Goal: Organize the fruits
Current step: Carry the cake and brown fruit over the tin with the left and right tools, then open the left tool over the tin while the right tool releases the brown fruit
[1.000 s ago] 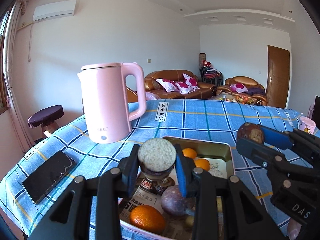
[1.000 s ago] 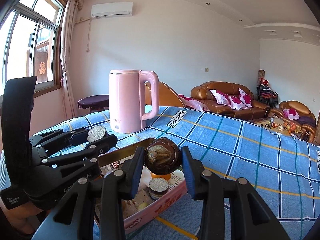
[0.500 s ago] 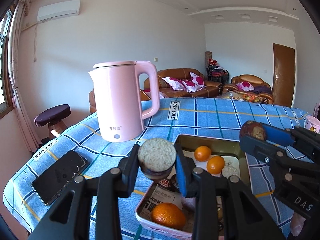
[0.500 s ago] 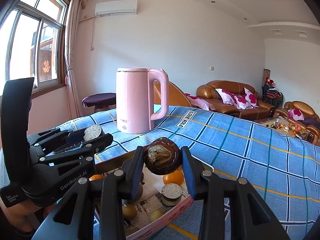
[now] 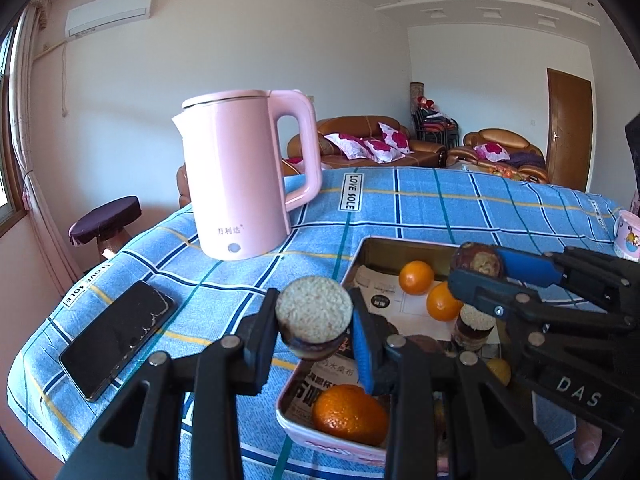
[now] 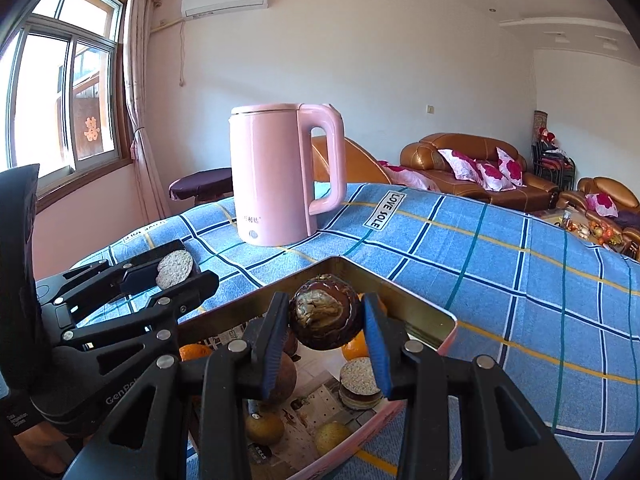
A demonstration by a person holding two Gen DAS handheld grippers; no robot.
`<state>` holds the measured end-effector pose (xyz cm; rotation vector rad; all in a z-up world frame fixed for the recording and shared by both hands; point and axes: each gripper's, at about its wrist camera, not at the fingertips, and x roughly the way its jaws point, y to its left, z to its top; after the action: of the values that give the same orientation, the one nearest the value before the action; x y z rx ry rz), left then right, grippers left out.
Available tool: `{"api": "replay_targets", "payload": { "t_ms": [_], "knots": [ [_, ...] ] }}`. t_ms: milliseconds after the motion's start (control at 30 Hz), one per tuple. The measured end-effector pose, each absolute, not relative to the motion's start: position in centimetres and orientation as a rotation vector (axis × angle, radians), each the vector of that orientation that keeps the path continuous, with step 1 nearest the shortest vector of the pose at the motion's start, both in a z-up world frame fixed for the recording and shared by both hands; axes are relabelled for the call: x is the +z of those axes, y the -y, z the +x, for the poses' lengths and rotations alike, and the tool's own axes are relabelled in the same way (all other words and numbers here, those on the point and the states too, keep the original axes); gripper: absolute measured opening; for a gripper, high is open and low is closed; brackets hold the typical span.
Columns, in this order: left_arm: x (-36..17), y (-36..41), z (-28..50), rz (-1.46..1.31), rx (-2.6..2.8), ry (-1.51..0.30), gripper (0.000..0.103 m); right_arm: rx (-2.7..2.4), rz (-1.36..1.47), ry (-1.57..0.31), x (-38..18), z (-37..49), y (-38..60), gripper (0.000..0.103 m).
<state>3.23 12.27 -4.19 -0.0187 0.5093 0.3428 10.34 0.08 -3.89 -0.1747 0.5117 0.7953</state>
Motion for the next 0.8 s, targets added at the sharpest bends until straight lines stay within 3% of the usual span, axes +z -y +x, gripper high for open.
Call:
{"api": "replay_targets", "payload": {
  "t_ms": [433, 500, 600, 800],
  "knots": [
    [-4.6, -12.1, 3.5, -0.013, 0.346, -0.534, 0.043, 0.807, -0.222, -0.633, -6.1, 11.6, -1.8, 0.04],
    [-4.6, -12.3, 3.4, -0.022, 0.351, -0.53, 0.046, 0.802, -0.218, -0.636, -6.1, 11.7, -1.7, 0.047],
    [-4.3, -12.4, 2.9, -0.026, 0.365, -0.511, 0.058, 0.793, -0.198, -0.639, -6.0, 11.8, -1.1, 0.055],
    [-3.2, -11.9, 1.8, -0.037, 0.351, -0.451, 0.078, 0.757, -0.176, -0.595, -4.9, 11.0, 0.6, 0.057]
  ]
}}
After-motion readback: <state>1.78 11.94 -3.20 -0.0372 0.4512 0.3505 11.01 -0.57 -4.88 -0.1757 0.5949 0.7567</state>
